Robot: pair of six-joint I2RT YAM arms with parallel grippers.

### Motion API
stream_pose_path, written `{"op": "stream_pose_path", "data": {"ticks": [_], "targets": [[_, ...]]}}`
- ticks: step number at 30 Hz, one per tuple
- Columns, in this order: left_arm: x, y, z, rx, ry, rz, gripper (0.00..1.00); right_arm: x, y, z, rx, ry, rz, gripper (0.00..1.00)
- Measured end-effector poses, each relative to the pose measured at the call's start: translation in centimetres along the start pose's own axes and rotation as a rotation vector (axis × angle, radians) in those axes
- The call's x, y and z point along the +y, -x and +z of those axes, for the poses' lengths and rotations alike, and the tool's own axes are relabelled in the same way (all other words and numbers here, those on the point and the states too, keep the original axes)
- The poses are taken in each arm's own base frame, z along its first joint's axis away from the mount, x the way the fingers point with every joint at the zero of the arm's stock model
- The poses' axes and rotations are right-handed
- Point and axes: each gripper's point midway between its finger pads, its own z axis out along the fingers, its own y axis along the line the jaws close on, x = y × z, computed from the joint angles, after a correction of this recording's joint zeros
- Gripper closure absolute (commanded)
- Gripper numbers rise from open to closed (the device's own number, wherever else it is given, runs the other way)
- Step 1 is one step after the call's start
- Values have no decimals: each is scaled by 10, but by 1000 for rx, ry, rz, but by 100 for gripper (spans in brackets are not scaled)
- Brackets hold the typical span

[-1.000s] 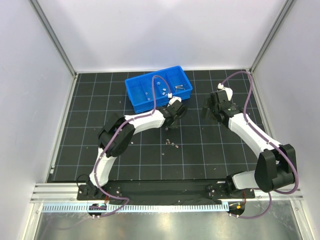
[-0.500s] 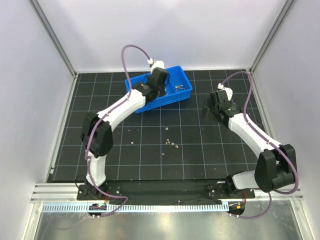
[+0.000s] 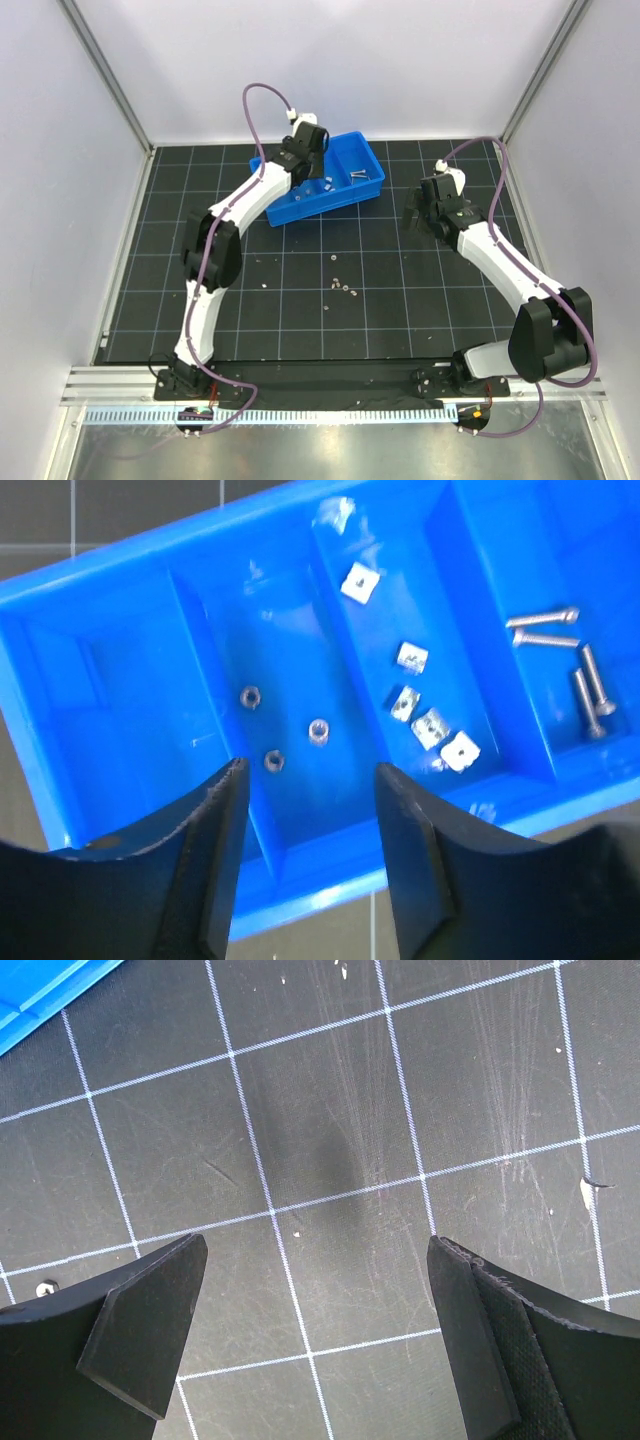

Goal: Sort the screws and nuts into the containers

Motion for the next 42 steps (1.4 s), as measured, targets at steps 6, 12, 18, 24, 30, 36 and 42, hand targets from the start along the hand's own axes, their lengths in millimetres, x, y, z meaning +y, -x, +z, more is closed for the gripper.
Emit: {"op": "stream_pose_path", "data": {"ticks": [6,12,18,24,30,36,42], "targets": [[-5,-21,-46,33,-19,42,30,0,0,0,2,-1,0,0],[-76,-72,-132,43,-184,112,32,-1,-1,-1,2,-3,3,0],[-112,-173,-143,191,-189,218,33,-4,-6,-1,12,-12,-1,0],[-86,-212,-115,271,-68,228,36,-8,-14,-2,28,-22,-8,1],[-77,-213,-102,268,-14,177,41,-10,-16,-1,34,-27,-10,0],[-71,-211,-91,270,4,145,47,-10,-16,-1,35,-30,-11,0],[-69,-215,-81,280,5,128,50,-12,-16,-1,32,-37,-11,1]]}}
